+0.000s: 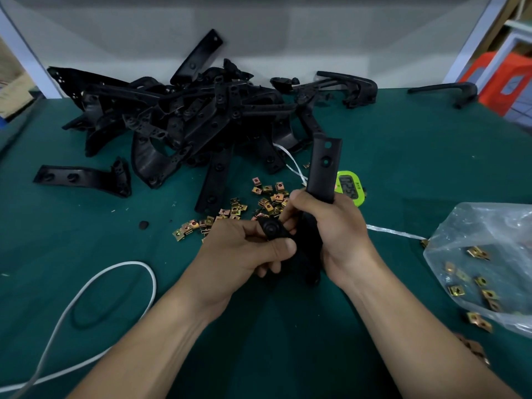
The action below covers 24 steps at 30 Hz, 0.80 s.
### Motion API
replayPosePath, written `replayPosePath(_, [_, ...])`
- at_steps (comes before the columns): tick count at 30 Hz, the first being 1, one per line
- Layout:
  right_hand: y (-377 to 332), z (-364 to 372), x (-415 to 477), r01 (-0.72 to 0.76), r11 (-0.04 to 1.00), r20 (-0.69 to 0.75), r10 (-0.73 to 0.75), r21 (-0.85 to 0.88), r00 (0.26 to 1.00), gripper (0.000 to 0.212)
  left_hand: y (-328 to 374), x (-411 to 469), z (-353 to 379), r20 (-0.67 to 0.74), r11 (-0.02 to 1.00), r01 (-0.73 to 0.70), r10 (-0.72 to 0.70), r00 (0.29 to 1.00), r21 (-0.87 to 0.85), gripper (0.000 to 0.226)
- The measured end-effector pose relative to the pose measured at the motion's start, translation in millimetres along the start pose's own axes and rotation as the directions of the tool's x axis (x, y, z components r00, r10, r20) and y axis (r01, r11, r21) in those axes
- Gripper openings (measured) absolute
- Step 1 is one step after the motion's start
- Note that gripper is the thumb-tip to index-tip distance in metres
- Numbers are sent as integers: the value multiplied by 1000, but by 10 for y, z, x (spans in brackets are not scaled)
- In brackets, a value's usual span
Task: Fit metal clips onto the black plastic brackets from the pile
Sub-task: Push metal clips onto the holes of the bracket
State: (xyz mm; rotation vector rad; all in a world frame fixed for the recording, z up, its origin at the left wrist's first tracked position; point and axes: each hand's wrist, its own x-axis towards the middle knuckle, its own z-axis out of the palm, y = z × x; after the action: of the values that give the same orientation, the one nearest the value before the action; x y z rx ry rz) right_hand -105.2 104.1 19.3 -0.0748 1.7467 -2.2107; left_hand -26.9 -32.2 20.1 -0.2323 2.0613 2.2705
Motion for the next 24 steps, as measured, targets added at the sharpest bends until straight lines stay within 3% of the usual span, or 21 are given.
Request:
replayPosePath(6, [-60,-21,21,-130,965,35,125,229,992,33,26,21,-57,65,998,-52,55,996,-45,14])
replayPosePath(13, [-61,-43,31,-159,957,22,158,243,987,29,29,25,-53,28,998,-16,18,999,-57,14])
replayPosePath(20, [-25,-49,13,62,991,-82,-53,118,995,31,5,0,74,-72,999,-34,35,997,10,13])
replayPosePath(24, [28,-26,9,76,989,-107,-62,123,992,34,-6,-7,76,-99,993,-65,75,992,96,19])
